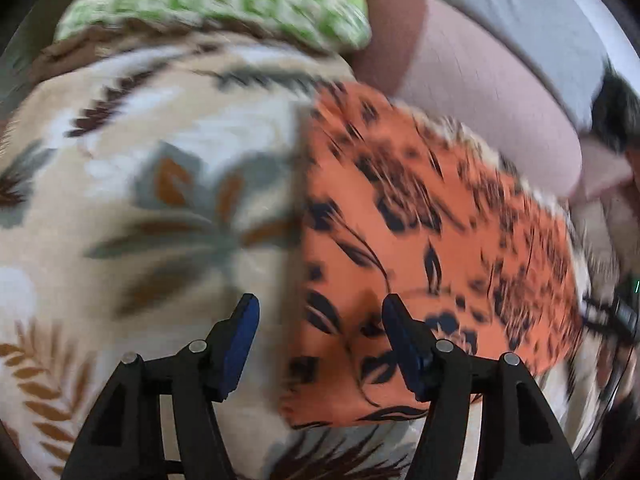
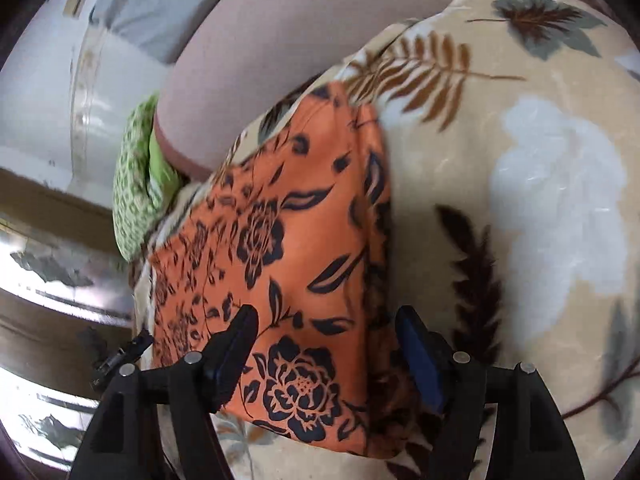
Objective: Fold small clothes
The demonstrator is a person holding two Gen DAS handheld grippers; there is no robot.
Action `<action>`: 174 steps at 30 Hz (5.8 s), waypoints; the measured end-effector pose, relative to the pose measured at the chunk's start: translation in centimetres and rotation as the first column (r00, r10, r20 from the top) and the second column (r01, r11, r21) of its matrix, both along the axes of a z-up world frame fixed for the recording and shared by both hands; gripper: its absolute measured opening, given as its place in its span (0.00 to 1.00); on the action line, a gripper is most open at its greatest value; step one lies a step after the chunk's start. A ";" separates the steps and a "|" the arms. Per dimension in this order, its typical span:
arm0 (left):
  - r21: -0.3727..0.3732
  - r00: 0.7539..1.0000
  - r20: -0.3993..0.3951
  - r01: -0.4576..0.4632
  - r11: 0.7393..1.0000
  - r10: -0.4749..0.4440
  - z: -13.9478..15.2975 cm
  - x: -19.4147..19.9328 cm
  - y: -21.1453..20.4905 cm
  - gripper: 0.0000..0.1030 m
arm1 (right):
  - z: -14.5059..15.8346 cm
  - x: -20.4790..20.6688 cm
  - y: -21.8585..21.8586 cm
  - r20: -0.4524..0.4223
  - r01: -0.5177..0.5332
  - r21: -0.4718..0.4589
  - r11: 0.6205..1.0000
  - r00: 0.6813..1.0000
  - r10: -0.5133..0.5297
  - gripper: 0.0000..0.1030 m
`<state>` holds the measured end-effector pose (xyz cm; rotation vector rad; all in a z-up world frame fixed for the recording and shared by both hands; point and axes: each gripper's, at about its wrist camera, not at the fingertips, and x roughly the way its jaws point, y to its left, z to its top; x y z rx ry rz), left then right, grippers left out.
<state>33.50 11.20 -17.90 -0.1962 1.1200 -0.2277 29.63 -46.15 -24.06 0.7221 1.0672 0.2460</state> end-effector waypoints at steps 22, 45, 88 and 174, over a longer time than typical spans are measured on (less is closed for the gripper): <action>-0.010 0.999 0.041 0.021 1.000 -0.021 12.4 -8.2 -1.4 0.14 | 11.7 -8.0 2.9 -0.002 -0.094 -0.065 0.993 0.996 0.094 0.13; 0.077 0.999 0.044 -0.020 0.997 0.016 5.0 -21.3 -5.3 0.60 | 3.7 -20.6 2.4 -0.083 0.079 -0.141 0.987 0.992 -0.091 0.67; 0.235 0.994 0.015 0.101 0.967 -0.108 0.2 -21.7 -7.7 0.64 | 3.9 -12.5 2.8 -0.070 0.058 -0.399 0.915 0.993 -0.093 0.06; 0.185 0.966 0.033 0.245 0.952 -0.256 0.1 -21.1 -14.0 0.77 | 0.2 -14.9 -3.2 -0.100 0.134 0.125 0.983 0.987 -0.122 0.75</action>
